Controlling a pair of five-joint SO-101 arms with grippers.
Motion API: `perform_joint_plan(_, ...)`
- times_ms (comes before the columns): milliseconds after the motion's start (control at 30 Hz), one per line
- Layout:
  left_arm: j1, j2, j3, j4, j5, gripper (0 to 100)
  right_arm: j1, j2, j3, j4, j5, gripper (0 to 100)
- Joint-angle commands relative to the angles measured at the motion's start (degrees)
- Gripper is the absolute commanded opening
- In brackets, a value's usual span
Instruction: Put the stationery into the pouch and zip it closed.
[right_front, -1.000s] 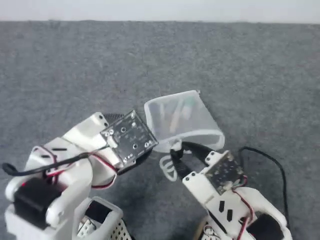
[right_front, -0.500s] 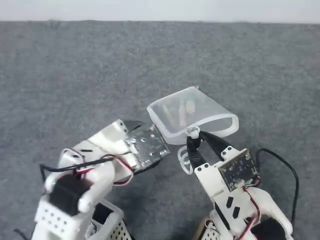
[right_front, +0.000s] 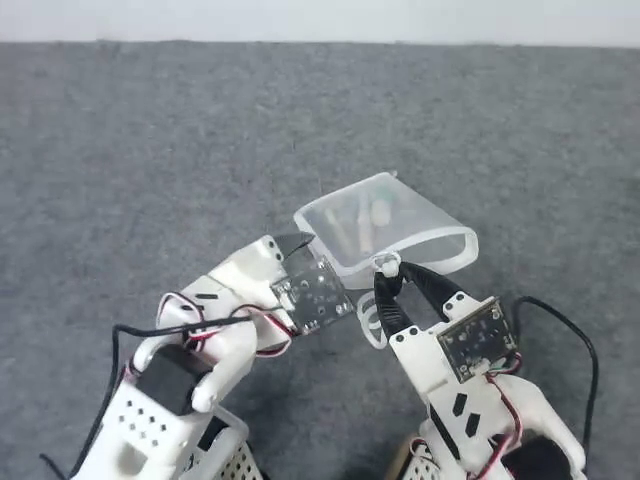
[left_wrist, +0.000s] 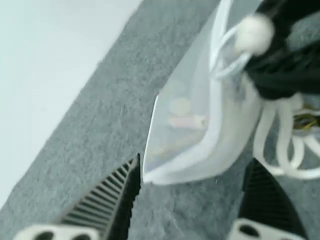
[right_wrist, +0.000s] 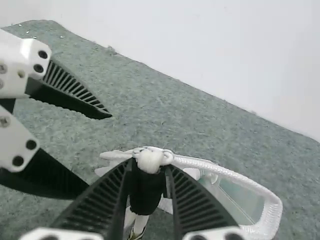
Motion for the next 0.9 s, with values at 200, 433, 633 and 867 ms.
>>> perform_joint_plan(200, 5.5, -1.4, 7.5, -16.5, -0.4, 28, 0.4, -0.3, -3.0, 0.0, 0.3, 0.6)
perform_joint_plan(433, 5.5, -1.4, 10.9, -24.6, 4.7, 24, 0.4, -0.2, -0.8, -0.7, 0.3, 0.6)
perform_joint_plan(633, 8.8, -1.4, 12.4, -24.6, 4.7, 15, 0.4, -0.2, -0.8, -0.7, 0.3, 0.6)
perform_joint_plan(867, 11.6, -1.4, 14.5, -24.6, 4.7, 8, 0.4, -0.2, -0.8, -0.7, 0.3, 0.6)
